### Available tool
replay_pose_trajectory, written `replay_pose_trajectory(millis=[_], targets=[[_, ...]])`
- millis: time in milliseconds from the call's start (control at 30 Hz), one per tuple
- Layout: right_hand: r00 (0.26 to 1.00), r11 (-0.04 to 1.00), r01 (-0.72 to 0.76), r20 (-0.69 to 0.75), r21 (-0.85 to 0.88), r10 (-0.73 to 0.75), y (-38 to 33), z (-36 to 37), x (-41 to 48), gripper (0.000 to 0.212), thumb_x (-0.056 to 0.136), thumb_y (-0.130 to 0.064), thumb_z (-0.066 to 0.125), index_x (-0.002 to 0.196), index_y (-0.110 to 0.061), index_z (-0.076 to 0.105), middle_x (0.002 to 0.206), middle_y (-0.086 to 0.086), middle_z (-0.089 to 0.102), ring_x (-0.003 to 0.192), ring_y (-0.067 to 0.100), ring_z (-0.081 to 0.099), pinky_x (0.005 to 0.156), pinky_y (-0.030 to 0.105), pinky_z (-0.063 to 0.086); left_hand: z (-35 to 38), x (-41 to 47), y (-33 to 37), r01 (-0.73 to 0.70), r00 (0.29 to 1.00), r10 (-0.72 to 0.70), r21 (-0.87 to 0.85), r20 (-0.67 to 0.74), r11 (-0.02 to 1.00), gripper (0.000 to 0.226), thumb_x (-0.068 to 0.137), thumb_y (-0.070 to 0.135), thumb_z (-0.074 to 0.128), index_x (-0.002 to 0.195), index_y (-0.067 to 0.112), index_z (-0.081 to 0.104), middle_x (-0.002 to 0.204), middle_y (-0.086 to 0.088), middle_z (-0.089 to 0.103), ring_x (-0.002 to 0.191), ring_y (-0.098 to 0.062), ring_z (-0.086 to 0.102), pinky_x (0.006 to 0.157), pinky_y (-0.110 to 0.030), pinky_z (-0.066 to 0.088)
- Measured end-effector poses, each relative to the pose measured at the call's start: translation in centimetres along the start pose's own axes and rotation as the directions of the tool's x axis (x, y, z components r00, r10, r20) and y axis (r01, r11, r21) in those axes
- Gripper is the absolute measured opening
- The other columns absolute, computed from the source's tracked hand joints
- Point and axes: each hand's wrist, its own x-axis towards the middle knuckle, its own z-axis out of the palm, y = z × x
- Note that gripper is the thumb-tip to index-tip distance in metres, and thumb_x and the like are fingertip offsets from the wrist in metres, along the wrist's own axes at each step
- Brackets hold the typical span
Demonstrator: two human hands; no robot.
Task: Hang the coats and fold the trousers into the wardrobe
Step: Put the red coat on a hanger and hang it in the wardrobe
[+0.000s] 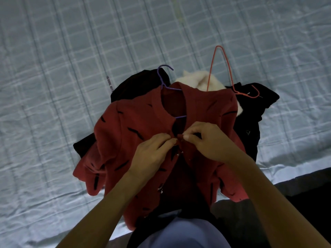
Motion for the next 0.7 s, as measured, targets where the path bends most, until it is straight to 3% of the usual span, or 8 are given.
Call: replay_pose_trajectory(millis=[67,167,367,567,700], targets=[[0.994,0.999,-0.045,-0.103,0.016,0.046,-0.1,0.4,0.0,0.016,0.092,-0.026,0.058,0.093,-0.019,0.072,0.091,-0.016,0.063,0.088,0.002,0.060,0.082,0.016,0.043,0.1,0.2,0.0,-0.005,1.000,0.005,0.003,0.016,1.000,0.017,0.091,0.006,0.057,0.108,0.010,0.054,0.095,-0.010,0.068,0.086,-0.021,0.066,0.061,-0.034,0.055],[0.981,0.996,-0.068,-0.178,0.063,0.078,-0.4,1.7,0.1,0.016,0.090,-0.031,0.059,0.090,-0.022,0.073,0.091,-0.013,0.065,0.085,0.001,0.061,0.081,0.020,0.046,0.2,0.4,0.1,-0.007,1.000,0.007,0.006,0.018,1.000,0.018,0.091,0.006,0.058,0.108,0.010,0.054,0.095,-0.010,0.068,0.085,-0.020,0.066,0.059,-0.033,0.055],[0.978,0.996,-0.075,-0.192,0.047,0.083,-0.4,2.2,-0.2,0.016,0.090,-0.032,0.060,0.089,-0.023,0.073,0.090,-0.012,0.065,0.083,0.001,0.060,0.083,0.025,0.047,0.2,0.6,0.6,-0.002,1.000,0.002,0.014,-0.008,1.000,0.012,0.094,0.006,0.054,0.106,0.009,0.056,0.093,-0.011,0.068,0.085,-0.021,0.067,0.062,-0.032,0.055],[0.960,0.988,-0.114,-0.244,0.102,0.136,-0.4,2.2,-0.6,0.015,0.091,-0.028,0.060,0.090,-0.021,0.073,0.087,-0.013,0.063,0.082,-0.001,0.059,0.071,0.009,0.040,0.5,0.6,0.6,0.013,1.000,-0.013,0.013,0.006,1.000,0.017,0.090,0.004,0.057,0.106,0.009,0.056,0.093,-0.010,0.068,0.084,-0.021,0.066,0.062,-0.033,0.055],[0.953,0.984,-0.100,-0.270,0.146,0.137,-0.6,2.3,-1.1,0.013,0.090,-0.024,0.062,0.093,-0.019,0.073,0.089,-0.013,0.065,0.085,0.000,0.061,0.076,0.010,0.044,0.4,0.4,0.4,0.032,0.999,-0.032,0.006,0.008,0.999,0.015,0.093,0.006,0.054,0.107,0.009,0.057,0.092,-0.010,0.067,0.083,-0.020,0.065,0.063,-0.032,0.055]])
